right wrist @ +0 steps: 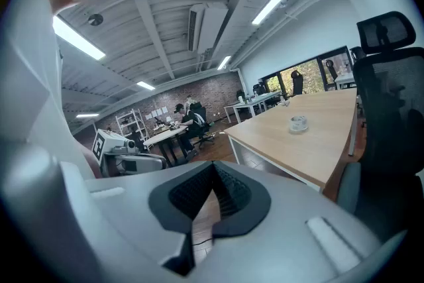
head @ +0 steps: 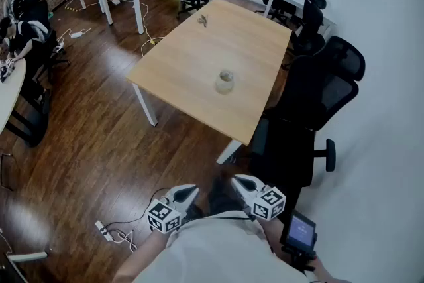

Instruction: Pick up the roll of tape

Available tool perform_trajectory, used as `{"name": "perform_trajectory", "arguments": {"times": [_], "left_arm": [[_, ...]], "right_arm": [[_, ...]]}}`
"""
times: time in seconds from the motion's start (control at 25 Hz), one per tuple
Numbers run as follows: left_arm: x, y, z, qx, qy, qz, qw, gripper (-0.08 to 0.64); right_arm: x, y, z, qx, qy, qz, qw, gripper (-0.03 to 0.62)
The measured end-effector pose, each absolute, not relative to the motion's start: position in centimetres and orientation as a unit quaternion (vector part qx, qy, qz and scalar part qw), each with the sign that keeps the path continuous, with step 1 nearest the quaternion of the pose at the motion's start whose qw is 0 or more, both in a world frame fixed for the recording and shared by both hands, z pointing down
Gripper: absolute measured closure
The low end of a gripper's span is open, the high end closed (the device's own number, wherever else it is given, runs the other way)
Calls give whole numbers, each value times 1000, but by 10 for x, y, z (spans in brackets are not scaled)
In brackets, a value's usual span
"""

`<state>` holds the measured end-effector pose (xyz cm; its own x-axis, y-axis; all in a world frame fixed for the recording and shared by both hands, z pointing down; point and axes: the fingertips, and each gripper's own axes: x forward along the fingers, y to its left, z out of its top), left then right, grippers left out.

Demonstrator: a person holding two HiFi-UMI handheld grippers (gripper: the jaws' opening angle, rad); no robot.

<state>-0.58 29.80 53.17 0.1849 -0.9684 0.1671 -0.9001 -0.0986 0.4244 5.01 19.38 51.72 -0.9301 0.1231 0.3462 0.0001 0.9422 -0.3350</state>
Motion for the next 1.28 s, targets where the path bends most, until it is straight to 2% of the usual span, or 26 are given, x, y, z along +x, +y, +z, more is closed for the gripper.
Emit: {"name": "perform_trajectory", "arguments": {"times": [0.56, 1.28], "left_arm": [[-70, 253, 535, 724, -646, -49, 239, 554], [-124, 96, 528, 748, -609, 22, 263, 554]], "right_arm": [[-29, 144, 529, -59, -963, 187, 185, 586], [-85, 4, 530, -49, -961, 219, 159, 586]]}}
